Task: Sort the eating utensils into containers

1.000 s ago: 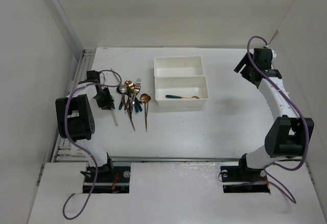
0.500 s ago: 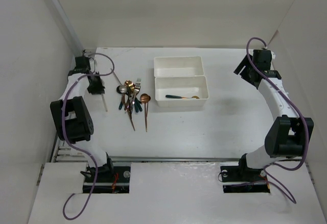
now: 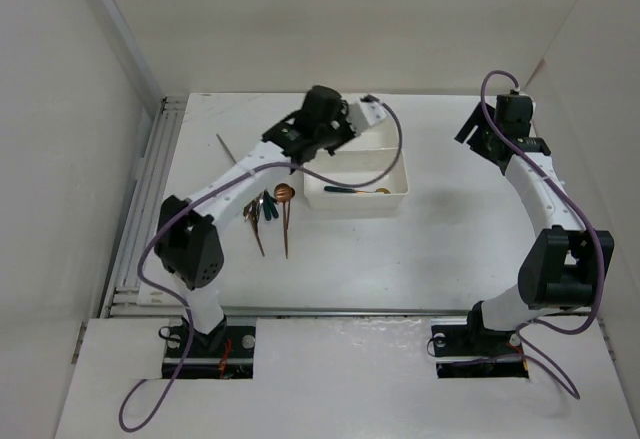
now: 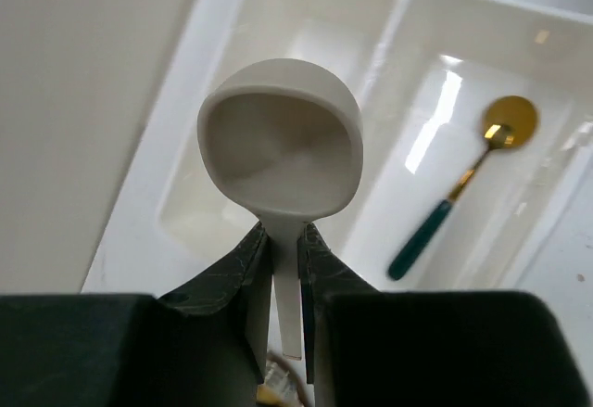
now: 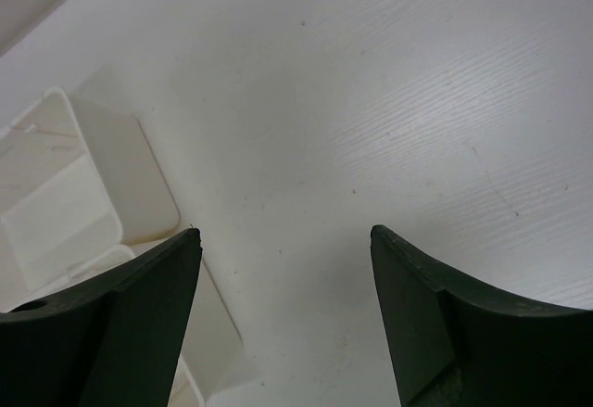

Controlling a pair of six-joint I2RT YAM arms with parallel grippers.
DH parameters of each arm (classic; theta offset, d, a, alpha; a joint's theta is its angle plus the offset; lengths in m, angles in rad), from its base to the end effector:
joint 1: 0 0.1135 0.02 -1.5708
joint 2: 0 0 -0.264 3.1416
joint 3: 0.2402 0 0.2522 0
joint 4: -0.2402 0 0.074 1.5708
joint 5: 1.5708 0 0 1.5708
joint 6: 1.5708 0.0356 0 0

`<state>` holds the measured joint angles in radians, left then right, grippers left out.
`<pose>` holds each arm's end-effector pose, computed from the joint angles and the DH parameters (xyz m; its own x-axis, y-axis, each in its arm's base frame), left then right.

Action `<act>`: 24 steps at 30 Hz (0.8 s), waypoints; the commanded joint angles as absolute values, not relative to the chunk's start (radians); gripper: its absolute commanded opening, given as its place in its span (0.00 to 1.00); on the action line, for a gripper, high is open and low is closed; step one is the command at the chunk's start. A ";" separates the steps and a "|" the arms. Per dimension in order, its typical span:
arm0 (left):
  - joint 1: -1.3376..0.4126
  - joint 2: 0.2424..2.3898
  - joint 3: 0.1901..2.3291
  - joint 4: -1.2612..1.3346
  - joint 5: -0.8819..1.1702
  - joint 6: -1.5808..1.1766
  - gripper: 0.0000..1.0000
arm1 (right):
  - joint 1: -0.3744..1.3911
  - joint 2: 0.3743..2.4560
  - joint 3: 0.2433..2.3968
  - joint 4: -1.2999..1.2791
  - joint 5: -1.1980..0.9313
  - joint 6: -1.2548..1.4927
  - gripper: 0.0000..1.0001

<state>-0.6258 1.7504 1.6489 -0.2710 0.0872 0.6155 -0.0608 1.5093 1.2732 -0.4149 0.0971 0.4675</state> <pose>0.3377 -0.2479 0.3683 0.1340 0.6128 -0.7788 0.7004 0.4974 0.5119 0.3422 -0.0243 0.3117 -0.4780 0.4785 -0.7366 0.3953 0.8661 0.3060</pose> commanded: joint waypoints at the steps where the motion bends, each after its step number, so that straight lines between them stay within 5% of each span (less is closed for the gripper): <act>1: -0.664 1.825 1.646 -0.255 0.103 0.750 0.00 | -0.063 1.467 1.298 -0.360 0.075 0.454 0.78; 8: -0.706 1.875 1.549 -0.184 0.156 0.825 0.15 | -0.063 1.413 1.266 -0.371 0.093 0.413 0.78; 9: -0.706 1.875 1.549 -0.184 0.144 0.825 0.22 | -0.063 1.413 1.266 -0.382 0.094 0.400 0.78; 10: -0.718 1.884 1.540 -0.184 0.144 0.834 0.41 | -0.063 1.413 1.266 -0.382 0.094 0.391 0.78; 12: -0.729 1.884 1.540 -0.196 0.144 0.824 0.54 | -0.063 1.413 1.278 -0.382 0.094 0.382 0.80; 18: -0.720 1.856 1.716 -0.245 -0.006 0.514 0.56 | -0.026 1.466 1.328 -0.382 0.063 0.339 0.93; 20: -0.684 1.842 1.838 -0.311 -0.060 0.369 0.71 | 0.004 1.492 1.344 -0.394 0.125 0.327 0.98; 22: -0.579 1.803 1.897 -0.374 -0.074 0.080 0.99 | 0.014 1.506 1.358 -0.409 0.176 0.327 1.00; 24: -0.478 1.728 1.876 -0.449 0.073 -0.076 0.99 | 0.014 1.517 1.347 -0.410 0.176 0.365 1.00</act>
<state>-0.6323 1.8874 1.8370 -0.3340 0.0273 0.2977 0.0055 1.5059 1.3094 -0.4122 0.1261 0.3550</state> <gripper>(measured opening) 0.986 0.994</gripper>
